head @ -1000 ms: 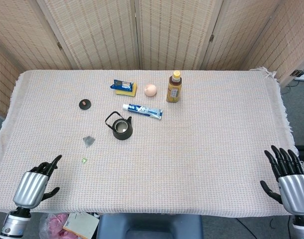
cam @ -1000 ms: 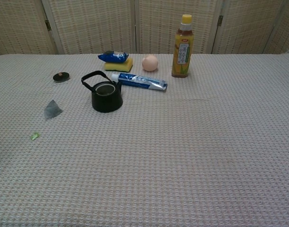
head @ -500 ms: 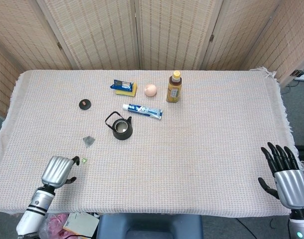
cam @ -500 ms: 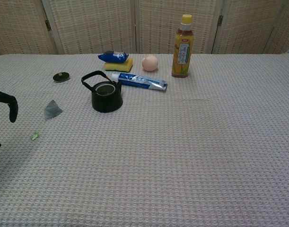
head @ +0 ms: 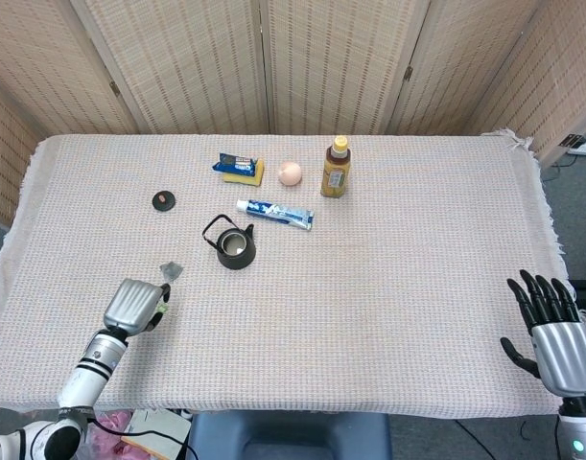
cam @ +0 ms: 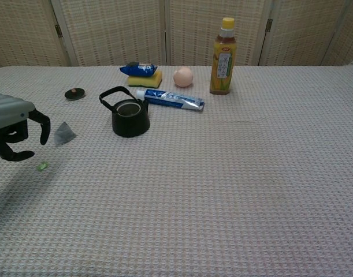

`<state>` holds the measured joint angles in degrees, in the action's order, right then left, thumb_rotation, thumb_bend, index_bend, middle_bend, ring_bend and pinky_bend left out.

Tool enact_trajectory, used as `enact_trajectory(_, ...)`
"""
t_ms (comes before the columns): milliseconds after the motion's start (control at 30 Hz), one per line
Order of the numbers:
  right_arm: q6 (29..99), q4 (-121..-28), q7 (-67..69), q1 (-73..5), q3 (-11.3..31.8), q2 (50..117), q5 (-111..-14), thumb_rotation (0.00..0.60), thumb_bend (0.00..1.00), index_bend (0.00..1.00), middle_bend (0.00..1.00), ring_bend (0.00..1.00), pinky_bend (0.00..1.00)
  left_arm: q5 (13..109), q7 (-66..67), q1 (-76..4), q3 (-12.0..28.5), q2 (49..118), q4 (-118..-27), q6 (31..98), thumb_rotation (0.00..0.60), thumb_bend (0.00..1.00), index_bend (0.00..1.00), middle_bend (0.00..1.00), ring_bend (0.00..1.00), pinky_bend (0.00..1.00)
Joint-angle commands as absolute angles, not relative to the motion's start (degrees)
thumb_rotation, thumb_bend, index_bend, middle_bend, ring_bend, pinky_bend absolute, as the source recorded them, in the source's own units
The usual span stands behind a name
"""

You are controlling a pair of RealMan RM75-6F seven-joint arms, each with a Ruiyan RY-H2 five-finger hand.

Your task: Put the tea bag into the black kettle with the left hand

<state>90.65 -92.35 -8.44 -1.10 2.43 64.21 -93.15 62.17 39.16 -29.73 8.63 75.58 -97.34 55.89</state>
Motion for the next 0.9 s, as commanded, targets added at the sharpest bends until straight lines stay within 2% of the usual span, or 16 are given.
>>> enact_trajectory(33,90.3,-92.5,-8.8,-1.2,2.4,64.3,-92.9,0.6,0.18,0.0,0.0,0.0,0.0,61.9,38.1,-30.3,8.0,75.5,-96.4,55.4,0.6,0.4,0.48,1.0,1.0,1.0)
enact_trajectory(900,89.4,-92.8,-9.9,-1.8,3.0,64.6,-91.0,0.6,0.18,0.0,0.0,0.0,0.0,62.9,26.8,-34.7,4.6,79.5,-84.6,50.0,0.6,0.36,0.45,1.0,1.0,1.0)
